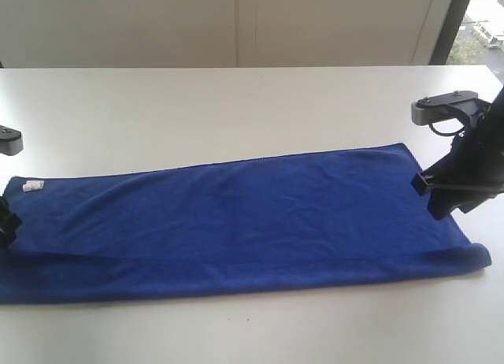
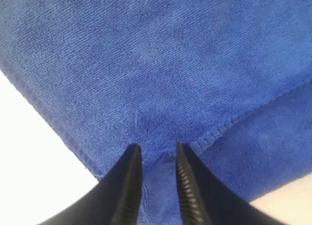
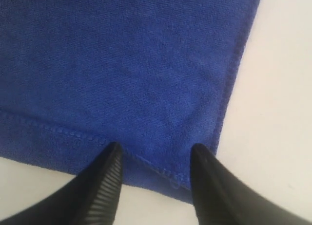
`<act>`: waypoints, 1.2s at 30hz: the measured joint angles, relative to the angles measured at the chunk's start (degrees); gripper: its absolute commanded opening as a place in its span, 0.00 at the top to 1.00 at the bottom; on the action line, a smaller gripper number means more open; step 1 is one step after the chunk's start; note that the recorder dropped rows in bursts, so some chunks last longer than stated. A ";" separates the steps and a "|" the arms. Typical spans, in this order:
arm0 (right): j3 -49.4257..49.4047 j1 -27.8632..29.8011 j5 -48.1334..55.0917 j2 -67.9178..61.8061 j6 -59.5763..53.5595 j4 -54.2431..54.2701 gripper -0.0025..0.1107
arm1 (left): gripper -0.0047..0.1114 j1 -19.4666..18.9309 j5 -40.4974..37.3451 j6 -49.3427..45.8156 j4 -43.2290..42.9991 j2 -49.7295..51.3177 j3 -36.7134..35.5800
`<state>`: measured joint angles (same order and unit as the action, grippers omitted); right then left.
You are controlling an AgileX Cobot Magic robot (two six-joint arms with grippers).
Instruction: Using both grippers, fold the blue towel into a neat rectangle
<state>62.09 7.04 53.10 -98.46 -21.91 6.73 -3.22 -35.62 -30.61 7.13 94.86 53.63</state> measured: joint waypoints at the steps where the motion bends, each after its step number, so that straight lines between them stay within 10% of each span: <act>1: 0.00 0.00 -0.03 0.00 0.00 0.22 0.60 | 0.69 0.00 0.00 0.00 -0.12 0.00 0.00; 14: 0.00 0.00 -0.55 0.00 0.00 0.92 0.60 | 0.51 0.00 0.85 -1.15 -0.56 2.04 0.00; 26: 0.00 0.00 -1.45 0.00 0.10 0.92 0.60 | 0.94 0.00 -0.72 -1.15 0.42 2.54 0.00; 36: 0.00 0.00 -1.54 0.00 0.10 2.20 0.60 | 0.96 0.00 -8.80 -1.30 3.01 -1.02 0.00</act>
<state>62.09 7.04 51.56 -98.46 -21.80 8.93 -3.22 -44.42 -31.91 10.13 93.85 53.63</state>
